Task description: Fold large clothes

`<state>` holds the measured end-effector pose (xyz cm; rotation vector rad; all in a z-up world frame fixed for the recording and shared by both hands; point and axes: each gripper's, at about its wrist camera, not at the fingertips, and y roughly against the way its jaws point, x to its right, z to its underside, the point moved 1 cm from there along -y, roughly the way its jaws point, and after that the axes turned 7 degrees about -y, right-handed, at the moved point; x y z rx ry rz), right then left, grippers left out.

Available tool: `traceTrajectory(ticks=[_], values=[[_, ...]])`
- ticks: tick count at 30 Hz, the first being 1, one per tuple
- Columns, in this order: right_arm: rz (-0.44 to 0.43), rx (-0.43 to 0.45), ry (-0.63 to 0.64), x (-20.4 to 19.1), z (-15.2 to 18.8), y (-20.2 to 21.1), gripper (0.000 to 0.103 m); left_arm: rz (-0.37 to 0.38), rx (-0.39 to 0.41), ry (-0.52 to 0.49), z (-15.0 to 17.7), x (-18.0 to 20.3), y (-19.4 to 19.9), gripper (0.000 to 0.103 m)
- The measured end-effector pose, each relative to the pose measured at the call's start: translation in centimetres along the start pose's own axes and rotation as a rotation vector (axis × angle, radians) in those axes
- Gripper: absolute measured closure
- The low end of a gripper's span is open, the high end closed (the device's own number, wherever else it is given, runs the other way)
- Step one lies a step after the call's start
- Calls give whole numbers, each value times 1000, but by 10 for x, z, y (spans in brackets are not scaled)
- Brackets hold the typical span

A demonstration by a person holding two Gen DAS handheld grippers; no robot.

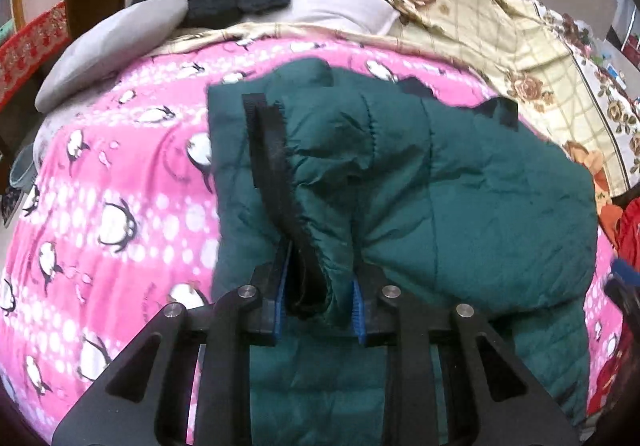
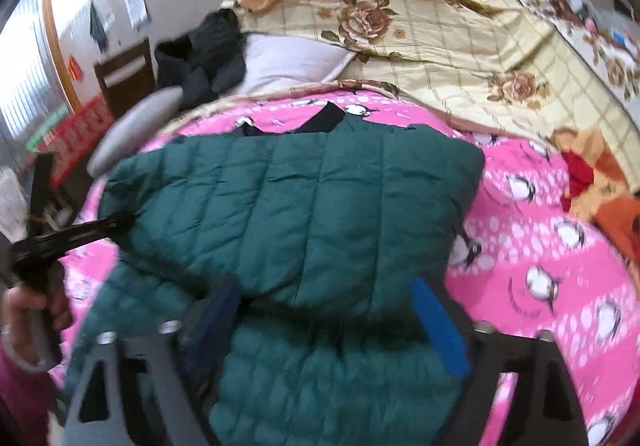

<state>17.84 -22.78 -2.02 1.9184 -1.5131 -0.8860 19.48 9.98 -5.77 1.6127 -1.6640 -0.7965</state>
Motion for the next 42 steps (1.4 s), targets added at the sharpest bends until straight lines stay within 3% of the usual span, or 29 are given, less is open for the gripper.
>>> traceTrajectory(ticks=[4,6,9,12,16,20,25,30,36,42], values=[[114,-36,28,2,-11,-46,26,-30,14,-20,6,4,-6,59],[159,-80,-8,15,-13,-75,26,-14,6,-26,8,6,-12,44],[150,-90,-31,23,-14,-88,26,-16,8,-35,8,4,-11,44],[132,-74,-40,21,-14,-72,26,-36,20,-34,9,1,1,44],[45,-36,-63,13,-13,-37,26,-42,106,-18,10,-1,32,44],[27,-9,-19,-9,-14,-19,26,-35,177,-21,2,8,50,44],[4,-6,-6,-33,-19,-32,26,-92,142,-69,-8,23,21,44],[36,-36,-7,-44,-22,-71,26,-105,77,-61,-8,22,-14,44],[72,-87,-13,-40,-26,-110,23,-127,74,-81,-8,23,-29,33],[79,-109,-36,-36,-30,-117,23,-124,60,-78,-6,20,-35,31]])
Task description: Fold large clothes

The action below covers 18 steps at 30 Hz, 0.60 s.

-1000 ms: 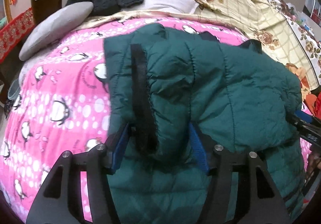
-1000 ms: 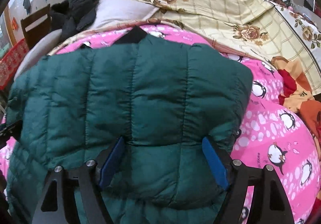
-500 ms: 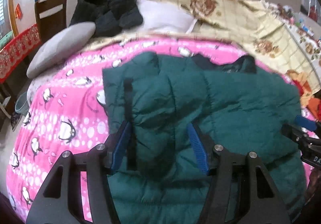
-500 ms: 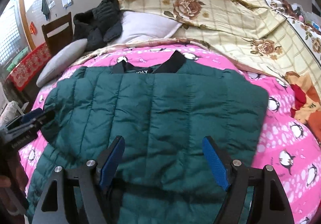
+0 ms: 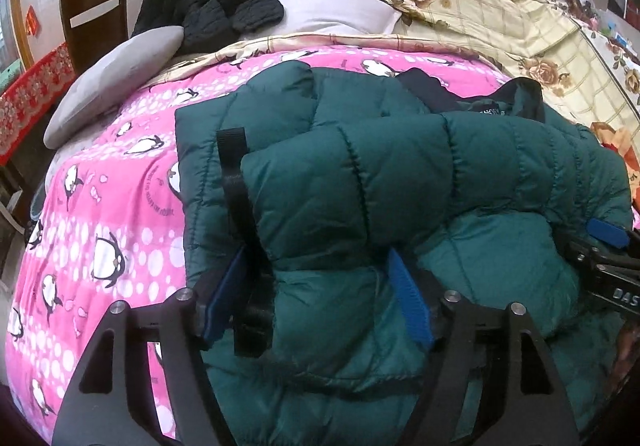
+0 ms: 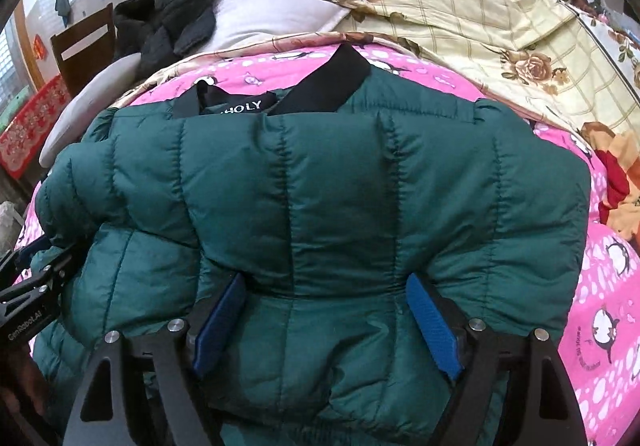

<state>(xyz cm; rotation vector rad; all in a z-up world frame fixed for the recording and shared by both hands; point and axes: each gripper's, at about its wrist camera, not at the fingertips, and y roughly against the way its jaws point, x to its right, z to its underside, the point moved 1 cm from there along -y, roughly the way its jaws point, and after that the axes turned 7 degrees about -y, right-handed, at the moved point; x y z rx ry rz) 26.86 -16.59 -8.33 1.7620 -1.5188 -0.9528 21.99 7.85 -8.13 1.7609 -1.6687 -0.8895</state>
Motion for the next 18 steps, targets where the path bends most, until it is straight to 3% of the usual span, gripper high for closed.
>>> traceTrajectory(ticks=[6,12,18], values=[[-57,22,-10,11,20,49,23,10,-7,9,13,-9,23,31],[-58,-27,60,40,68,109,22,-1,9,-17,43,-14,56,31],[-95,-45,-24,79,114,151,18,17,16,-11,76,-17,85,31]])
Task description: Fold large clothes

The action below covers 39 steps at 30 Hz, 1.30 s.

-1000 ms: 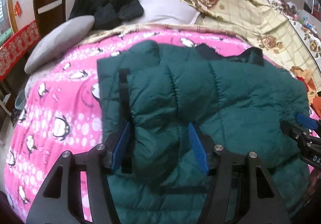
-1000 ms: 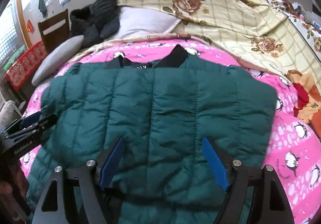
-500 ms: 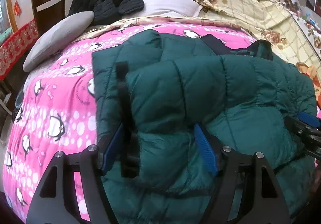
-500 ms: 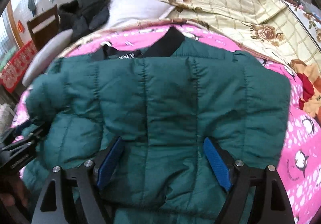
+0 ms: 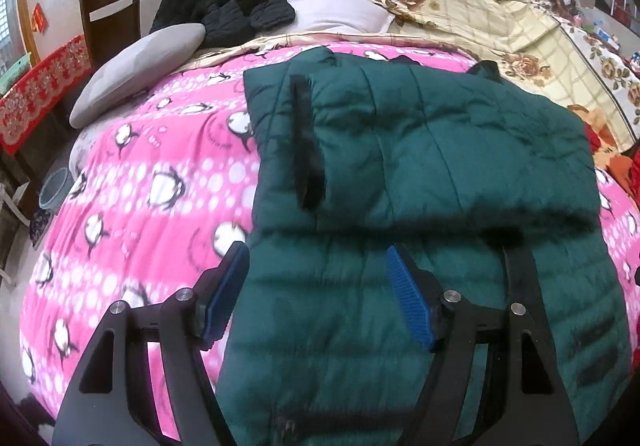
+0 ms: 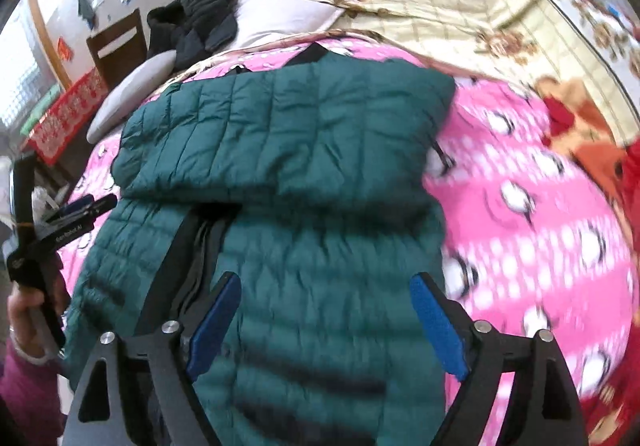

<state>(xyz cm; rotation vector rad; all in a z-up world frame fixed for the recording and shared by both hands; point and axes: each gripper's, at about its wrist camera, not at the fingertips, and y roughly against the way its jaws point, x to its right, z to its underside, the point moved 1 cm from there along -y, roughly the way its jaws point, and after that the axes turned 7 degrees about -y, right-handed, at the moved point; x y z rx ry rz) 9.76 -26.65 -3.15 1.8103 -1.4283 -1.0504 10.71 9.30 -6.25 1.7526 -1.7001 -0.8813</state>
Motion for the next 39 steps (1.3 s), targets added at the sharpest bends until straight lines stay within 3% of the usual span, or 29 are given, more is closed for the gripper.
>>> traceTrajectory(ticks=[13,17,20,24,27,31,36,39], values=[[-11,-34,27,13,69,32,17,28,-33,-28,69,-17,47,31],[-12,-55,51,20,90,49,10,44,-57,-22,98,-26,60,31],[-10,-77,53,33,110,60,10,66,-99,19,119,-37,64,31],[-43,-126,21,55,135,65,9,149,-165,138,147,-55,66,32],[-38,-171,30,68,152,69,9,165,-184,187,159,-63,72,32],[-29,-207,78,79,166,83,9,121,-190,157,166,-61,80,32],[-91,-157,50,91,165,102,6,150,-214,194,172,-64,76,31],[-122,-134,33,88,163,92,3,139,-225,184,174,-62,73,31]])
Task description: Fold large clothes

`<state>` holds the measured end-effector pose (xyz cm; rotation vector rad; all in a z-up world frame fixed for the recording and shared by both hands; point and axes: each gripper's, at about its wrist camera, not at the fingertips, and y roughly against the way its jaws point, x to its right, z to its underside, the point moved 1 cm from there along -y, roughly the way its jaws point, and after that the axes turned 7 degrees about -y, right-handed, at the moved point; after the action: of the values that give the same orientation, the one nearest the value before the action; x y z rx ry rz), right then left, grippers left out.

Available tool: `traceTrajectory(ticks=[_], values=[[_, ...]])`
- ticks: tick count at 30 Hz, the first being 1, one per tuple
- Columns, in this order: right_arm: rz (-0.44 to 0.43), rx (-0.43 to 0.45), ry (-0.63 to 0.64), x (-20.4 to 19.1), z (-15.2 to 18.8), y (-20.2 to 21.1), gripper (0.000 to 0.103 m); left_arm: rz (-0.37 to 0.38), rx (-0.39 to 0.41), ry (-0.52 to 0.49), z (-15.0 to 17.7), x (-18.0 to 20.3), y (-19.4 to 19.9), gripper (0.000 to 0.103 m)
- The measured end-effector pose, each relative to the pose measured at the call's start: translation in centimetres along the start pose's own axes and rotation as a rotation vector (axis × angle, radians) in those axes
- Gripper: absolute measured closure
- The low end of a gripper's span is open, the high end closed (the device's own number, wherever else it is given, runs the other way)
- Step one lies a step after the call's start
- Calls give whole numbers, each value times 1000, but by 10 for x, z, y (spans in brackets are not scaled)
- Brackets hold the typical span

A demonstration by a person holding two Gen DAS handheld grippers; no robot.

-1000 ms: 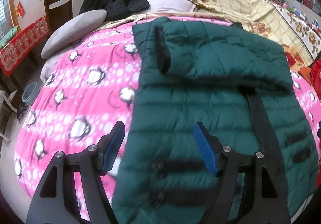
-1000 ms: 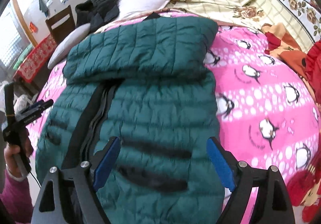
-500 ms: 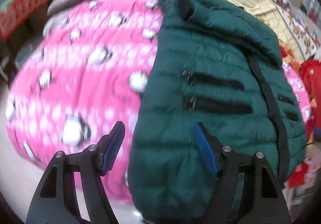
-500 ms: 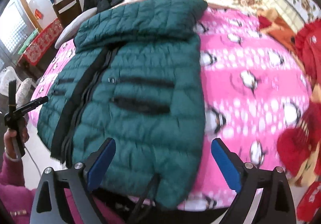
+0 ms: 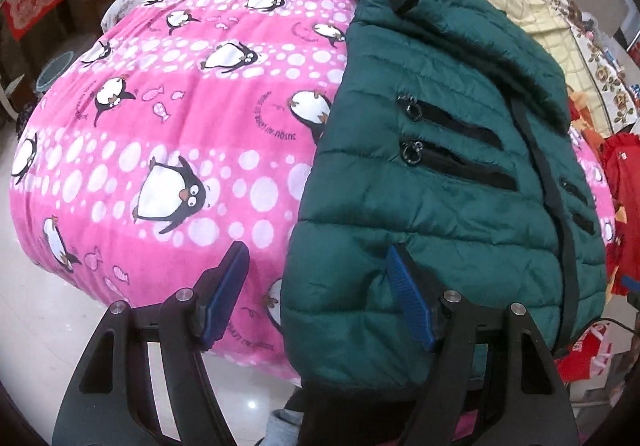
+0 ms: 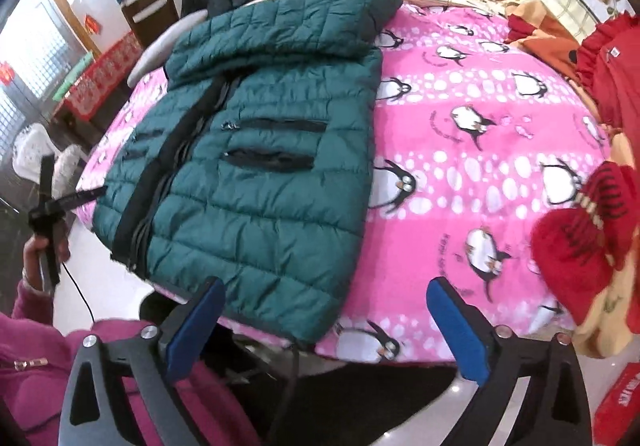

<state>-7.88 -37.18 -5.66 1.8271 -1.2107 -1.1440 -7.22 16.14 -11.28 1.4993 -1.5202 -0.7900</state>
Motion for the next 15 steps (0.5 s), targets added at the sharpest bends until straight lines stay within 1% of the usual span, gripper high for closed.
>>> traceTrajectory(ticks=[2,6,11,13,15], values=[[-40,-6,-11,-2,-3,-12,3,6,-1,7,-1,-1,-1,31],[-73,-14,-3,-8,-5,-38,3,20,-7,41,-4,-8,-1,31],[-147,-32,-14,-12,-6,-54,3,-1,48,94,-8,-24,8,31],[-156,-34,-7,-14,-6,-55,3,16,28,104,-8,-25,3,32],[-184,-33,-17,-13,-7,-56,3,33,-8,87,-5,-21,-7,31]])
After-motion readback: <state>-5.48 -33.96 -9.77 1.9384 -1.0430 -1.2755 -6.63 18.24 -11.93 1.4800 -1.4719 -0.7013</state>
